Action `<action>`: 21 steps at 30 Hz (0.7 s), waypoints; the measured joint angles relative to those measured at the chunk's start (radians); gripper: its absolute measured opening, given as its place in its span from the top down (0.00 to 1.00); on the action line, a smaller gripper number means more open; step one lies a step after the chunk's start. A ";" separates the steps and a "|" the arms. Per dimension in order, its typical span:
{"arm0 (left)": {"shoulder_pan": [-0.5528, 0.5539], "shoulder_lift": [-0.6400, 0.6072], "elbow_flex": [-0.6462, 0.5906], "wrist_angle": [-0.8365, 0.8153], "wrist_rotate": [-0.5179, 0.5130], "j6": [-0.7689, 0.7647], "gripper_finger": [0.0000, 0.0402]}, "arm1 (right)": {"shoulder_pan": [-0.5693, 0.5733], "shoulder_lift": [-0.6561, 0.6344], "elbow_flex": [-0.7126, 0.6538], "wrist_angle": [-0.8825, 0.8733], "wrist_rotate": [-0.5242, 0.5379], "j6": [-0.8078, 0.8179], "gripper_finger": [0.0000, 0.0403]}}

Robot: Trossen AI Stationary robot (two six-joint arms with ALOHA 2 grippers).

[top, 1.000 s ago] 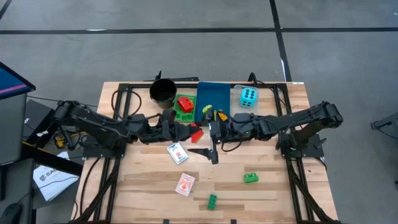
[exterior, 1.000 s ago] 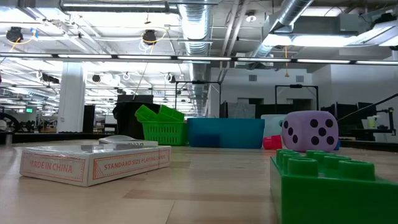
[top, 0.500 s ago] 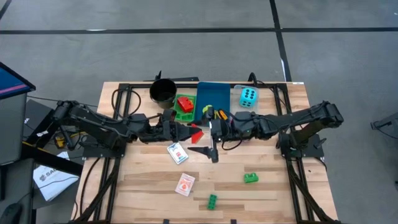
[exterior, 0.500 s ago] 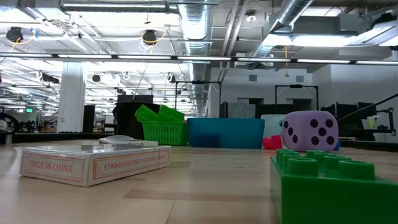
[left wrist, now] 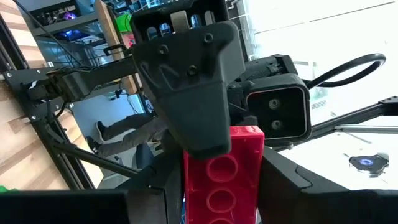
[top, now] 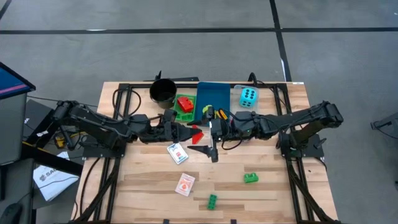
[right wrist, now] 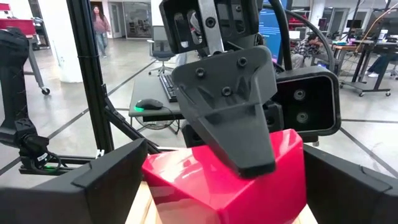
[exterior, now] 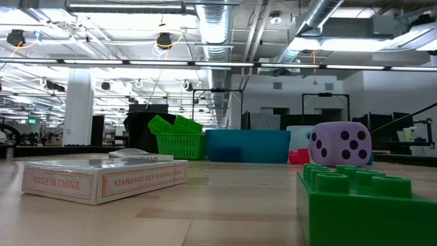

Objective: Pick & Place Toys
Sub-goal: Put the small stud red game piece into the blue bin

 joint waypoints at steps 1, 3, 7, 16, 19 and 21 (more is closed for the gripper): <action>0.000 0.000 0.000 0.000 0.000 0.000 0.66 | 0.000 0.000 0.000 0.000 0.000 0.000 0.07; 0.000 0.000 0.000 0.000 0.000 0.000 0.66 | 0.000 0.000 0.000 0.000 0.000 0.000 0.09; 0.006 0.000 0.000 0.001 0.001 0.000 0.66 | 0.000 0.000 0.000 0.000 0.002 0.001 0.15; 0.006 0.000 0.000 0.002 0.003 -0.014 0.63 | 0.003 0.001 0.000 -0.001 0.016 -0.008 0.26; 0.006 0.000 0.000 0.001 0.001 0.005 0.61 | 0.003 0.001 0.000 -0.001 0.016 0.004 0.26; 0.011 0.000 0.000 0.001 0.000 0.017 0.58 | 0.003 0.001 0.000 -0.001 0.018 0.011 0.26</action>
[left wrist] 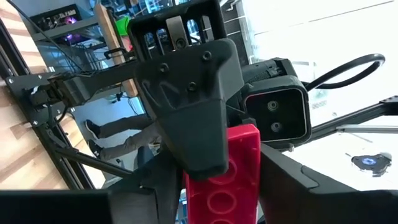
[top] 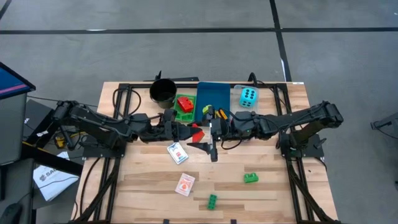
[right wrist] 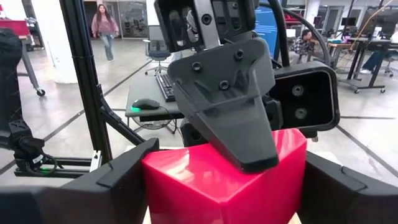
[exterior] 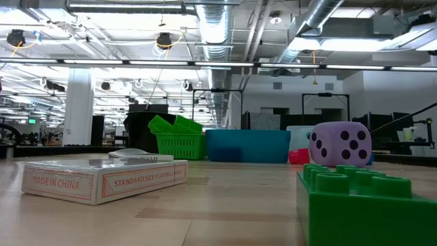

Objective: Pick & Place Toys
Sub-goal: Put the small stud red game piece into the blue bin

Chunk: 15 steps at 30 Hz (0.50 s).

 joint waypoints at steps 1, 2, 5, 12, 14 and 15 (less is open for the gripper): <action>0.002 0.000 0.000 0.000 0.000 0.003 0.56 | 0.000 0.000 0.000 0.000 0.001 0.000 0.25; 0.002 0.000 0.000 -0.001 0.000 0.003 0.54 | 0.000 -0.001 0.000 0.000 0.001 0.000 0.25; 0.002 0.000 0.000 0.000 0.000 0.001 0.48 | 0.000 -0.001 0.000 0.000 0.001 0.000 0.25; 0.002 0.000 0.000 0.000 0.000 0.042 0.29 | 0.000 -0.001 0.000 0.000 0.001 -0.004 0.25; 0.002 -0.013 0.000 -0.010 0.000 0.053 0.25 | 0.000 -0.006 0.000 -0.005 0.001 -0.005 0.25; 0.003 -0.020 0.000 -0.006 0.000 0.070 0.23 | 0.000 -0.011 0.000 -0.013 0.004 -0.004 0.25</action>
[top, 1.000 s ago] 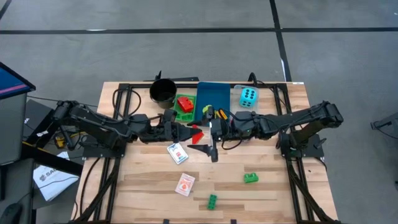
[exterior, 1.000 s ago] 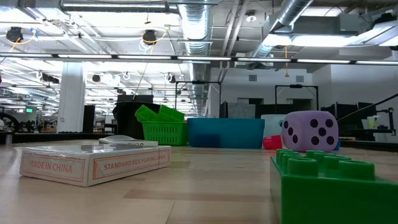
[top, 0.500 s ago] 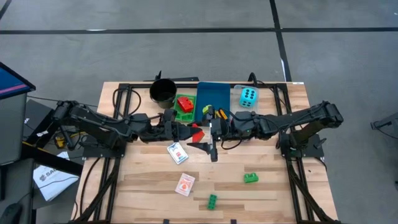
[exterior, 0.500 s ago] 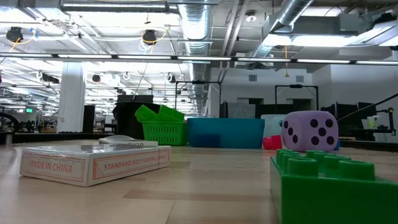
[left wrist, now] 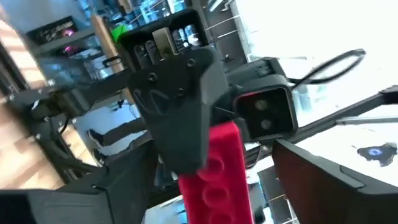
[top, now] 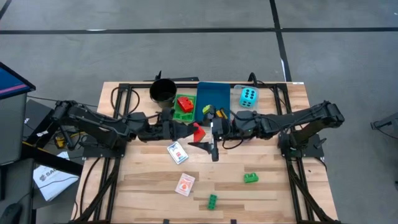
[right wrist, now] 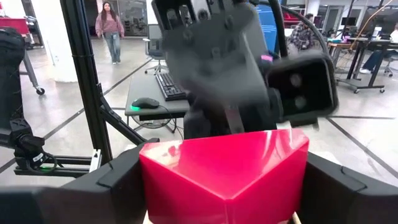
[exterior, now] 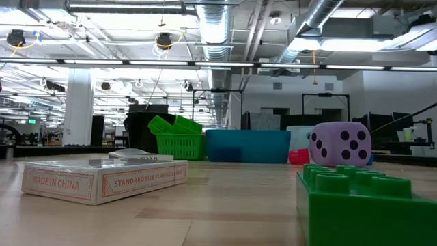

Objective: Pick & Place Toys
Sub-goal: Put the small stud red game piece into the blue bin

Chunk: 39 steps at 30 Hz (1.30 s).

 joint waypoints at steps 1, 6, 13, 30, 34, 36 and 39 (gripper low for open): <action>0.002 -0.016 0.000 -0.018 0.000 0.021 0.22 | 0.000 -0.004 0.000 0.004 0.013 0.001 0.25; 0.004 -0.169 0.000 -0.271 -0.021 0.105 0.20 | -0.002 -0.039 0.001 -0.025 0.059 0.004 0.25; 0.004 -0.421 0.002 -0.557 -0.217 0.336 0.19 | -0.025 -0.068 0.001 -0.111 0.185 0.056 0.25; 0.005 -0.640 0.000 -0.848 -0.420 0.680 0.19 | -0.403 0.074 -0.002 -0.499 0.213 0.548 0.25; 0.005 -0.640 0.000 -0.853 -0.420 0.680 0.19 | -0.487 0.141 -0.001 -0.485 0.112 0.632 0.25; 0.005 -0.640 0.000 -0.853 -0.418 0.680 0.19 | -0.511 0.196 0.003 -0.461 0.082 0.665 0.25; 0.005 -0.640 0.000 -0.855 -0.409 0.681 0.19 | -0.545 0.270 0.000 -0.466 0.030 0.709 0.25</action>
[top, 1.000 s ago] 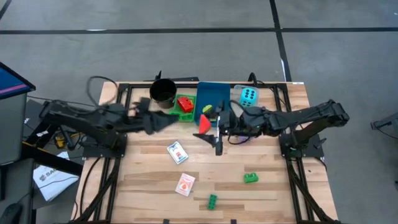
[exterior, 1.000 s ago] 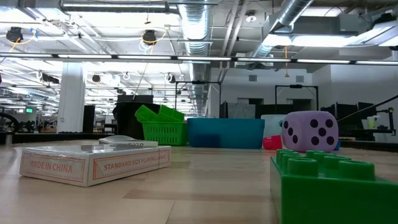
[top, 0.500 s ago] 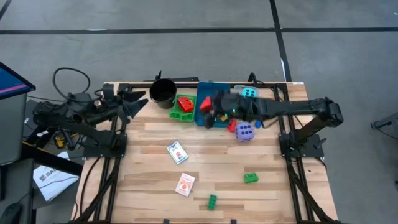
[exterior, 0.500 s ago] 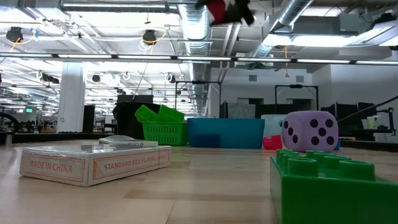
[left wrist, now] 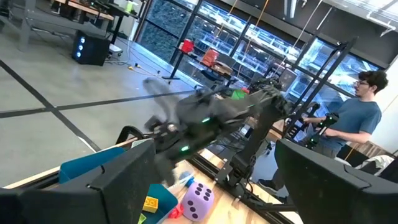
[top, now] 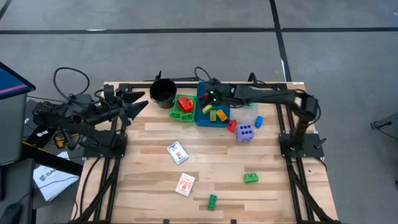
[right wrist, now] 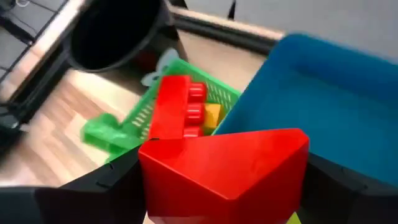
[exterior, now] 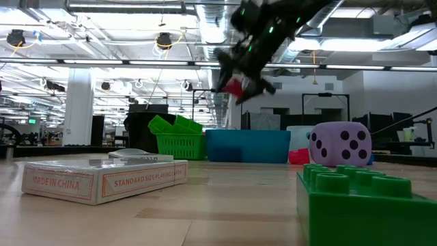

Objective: Pick & Place Toys
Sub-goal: Put the small stud red game piece into the blue bin, then put the purple dice into the transparent bin

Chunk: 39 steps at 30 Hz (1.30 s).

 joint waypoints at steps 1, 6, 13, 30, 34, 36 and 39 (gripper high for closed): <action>0.000 0.000 0.000 0.000 0.000 0.000 0.19 | -0.005 0.023 0.001 -0.002 -0.025 0.021 0.25; 0.000 0.000 0.000 -0.003 0.000 0.000 0.19 | -0.020 0.108 0.000 0.014 -0.098 0.074 0.23; 0.000 0.000 0.000 -0.008 0.000 0.001 0.19 | -0.021 0.114 0.031 0.017 -0.146 0.074 0.11; 0.000 0.066 0.000 -0.009 0.001 0.001 0.19 | 0.048 -0.086 0.031 -0.058 -0.134 -0.077 0.07; 0.000 0.163 0.000 0.007 0.007 0.001 0.19 | 0.115 -0.208 0.032 -0.111 -0.049 -0.140 0.07; 0.000 0.227 0.000 0.049 0.020 0.001 0.19 | 0.159 -0.269 0.032 -0.155 -0.003 -0.171 0.07; 0.000 0.337 -0.001 0.174 0.066 0.001 0.19 | 0.236 -0.361 0.032 -0.263 0.064 -0.192 0.07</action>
